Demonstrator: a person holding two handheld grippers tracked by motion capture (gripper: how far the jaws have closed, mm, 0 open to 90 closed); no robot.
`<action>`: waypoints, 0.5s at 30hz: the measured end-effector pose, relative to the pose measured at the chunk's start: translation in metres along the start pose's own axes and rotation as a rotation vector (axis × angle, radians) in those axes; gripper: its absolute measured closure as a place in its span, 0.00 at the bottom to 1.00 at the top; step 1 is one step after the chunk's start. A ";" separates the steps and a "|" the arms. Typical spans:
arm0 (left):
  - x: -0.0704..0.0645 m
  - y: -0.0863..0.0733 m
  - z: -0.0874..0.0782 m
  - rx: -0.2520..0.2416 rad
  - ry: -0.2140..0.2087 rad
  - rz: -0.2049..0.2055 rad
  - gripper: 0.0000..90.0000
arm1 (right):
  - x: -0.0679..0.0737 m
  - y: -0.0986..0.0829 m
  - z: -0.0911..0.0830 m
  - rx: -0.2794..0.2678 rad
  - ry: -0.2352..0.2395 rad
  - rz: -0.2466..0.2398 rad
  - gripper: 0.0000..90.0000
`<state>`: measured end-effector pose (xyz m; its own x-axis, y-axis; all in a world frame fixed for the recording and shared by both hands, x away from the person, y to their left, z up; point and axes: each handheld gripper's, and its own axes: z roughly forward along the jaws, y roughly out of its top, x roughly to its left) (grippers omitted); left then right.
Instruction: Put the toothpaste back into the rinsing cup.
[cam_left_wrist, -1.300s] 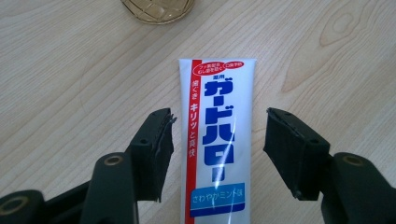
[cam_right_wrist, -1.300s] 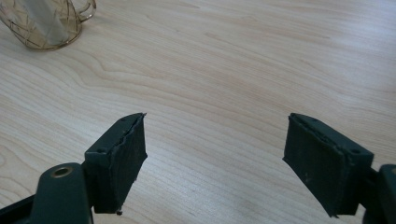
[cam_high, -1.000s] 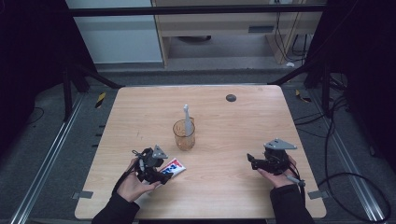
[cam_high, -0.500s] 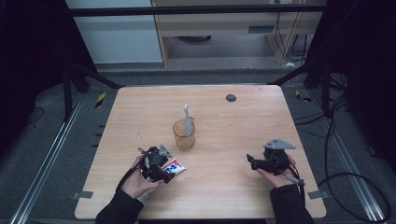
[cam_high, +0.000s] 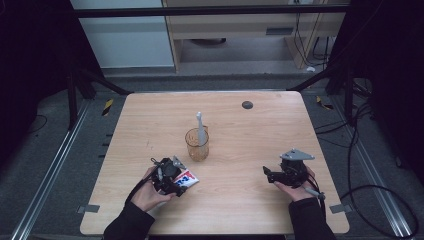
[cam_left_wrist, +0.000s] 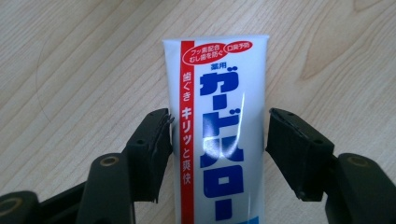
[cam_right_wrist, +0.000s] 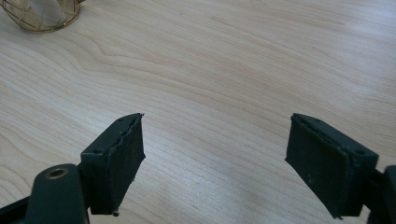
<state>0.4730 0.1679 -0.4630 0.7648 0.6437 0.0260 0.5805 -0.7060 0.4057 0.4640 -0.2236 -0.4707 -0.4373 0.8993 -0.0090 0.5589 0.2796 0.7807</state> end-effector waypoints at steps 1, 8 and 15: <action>0.000 0.000 0.001 0.002 0.000 0.000 0.43 | 0.000 0.000 0.000 -0.001 0.001 -0.004 0.21; 0.003 0.004 0.007 0.022 -0.019 0.003 0.43 | 0.000 0.000 0.000 0.002 0.003 -0.001 0.21; 0.006 0.006 0.011 0.044 -0.044 -0.004 0.43 | 0.001 0.000 0.001 0.006 0.007 0.005 0.21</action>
<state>0.4840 0.1642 -0.4706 0.7735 0.6336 -0.0159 0.5943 -0.7164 0.3655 0.4642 -0.2229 -0.4715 -0.4391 0.8984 -0.0012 0.5654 0.2774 0.7767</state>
